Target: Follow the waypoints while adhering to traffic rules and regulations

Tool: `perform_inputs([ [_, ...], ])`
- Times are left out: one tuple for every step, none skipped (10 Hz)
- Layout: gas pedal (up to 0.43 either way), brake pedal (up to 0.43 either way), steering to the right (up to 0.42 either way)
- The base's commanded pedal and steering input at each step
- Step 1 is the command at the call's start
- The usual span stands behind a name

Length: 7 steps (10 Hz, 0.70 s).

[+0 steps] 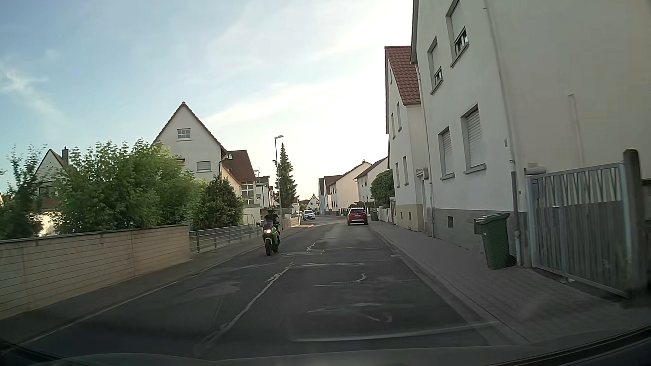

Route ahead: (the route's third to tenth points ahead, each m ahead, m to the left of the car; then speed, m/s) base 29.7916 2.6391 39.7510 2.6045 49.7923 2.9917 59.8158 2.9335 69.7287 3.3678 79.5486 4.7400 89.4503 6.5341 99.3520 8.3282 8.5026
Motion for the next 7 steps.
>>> perform_inputs([
  [0.000, 0.030, 0.003],
  [0.000, 0.030, -0.002],
  [0.000, 0.030, -0.003],
  [0.000, 0.030, -0.007],
  [0.000, 0.030, -0.005],
  [0.000, 0.030, -0.004],
  [0.000, 0.030, -0.005],
])
